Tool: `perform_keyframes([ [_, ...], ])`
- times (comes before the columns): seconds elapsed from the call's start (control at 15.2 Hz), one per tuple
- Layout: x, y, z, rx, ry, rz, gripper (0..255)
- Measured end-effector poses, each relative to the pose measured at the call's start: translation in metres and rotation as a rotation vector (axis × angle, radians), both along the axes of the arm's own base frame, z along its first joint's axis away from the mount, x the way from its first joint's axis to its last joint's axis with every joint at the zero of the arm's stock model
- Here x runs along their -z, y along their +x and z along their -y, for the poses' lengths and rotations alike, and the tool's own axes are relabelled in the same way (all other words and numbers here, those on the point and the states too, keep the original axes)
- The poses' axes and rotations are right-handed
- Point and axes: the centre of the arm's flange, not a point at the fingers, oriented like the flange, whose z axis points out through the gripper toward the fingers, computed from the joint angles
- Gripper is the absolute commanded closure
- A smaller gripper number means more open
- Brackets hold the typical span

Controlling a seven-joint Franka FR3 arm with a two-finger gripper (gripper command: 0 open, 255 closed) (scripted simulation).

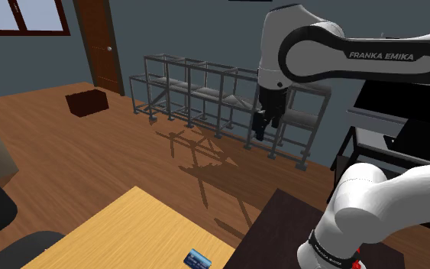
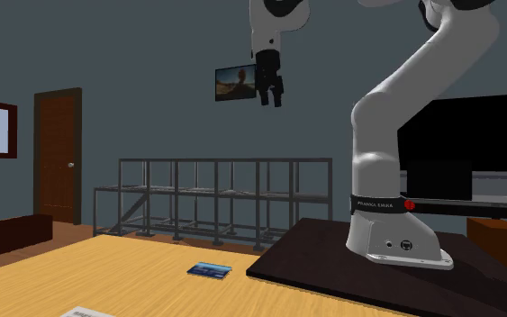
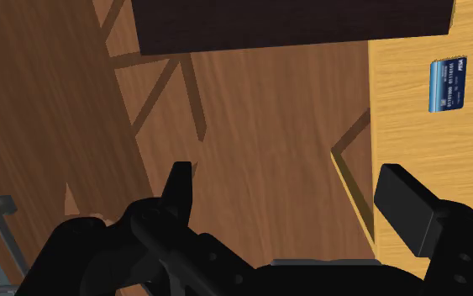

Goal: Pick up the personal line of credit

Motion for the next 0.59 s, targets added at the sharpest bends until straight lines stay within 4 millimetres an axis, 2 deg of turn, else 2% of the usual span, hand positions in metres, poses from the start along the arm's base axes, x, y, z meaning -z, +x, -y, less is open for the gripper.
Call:
perform_keyframes([
  [0.13,0.005,0.003,-0.003,-0.002,0.002,-0.008,0],
  [0.26,0.025,0.011,-0.011,-0.01,0.008,-0.034,0],
  [0.59,0.072,0.04,-0.049,-0.036,0.026,-0.111,0],
])
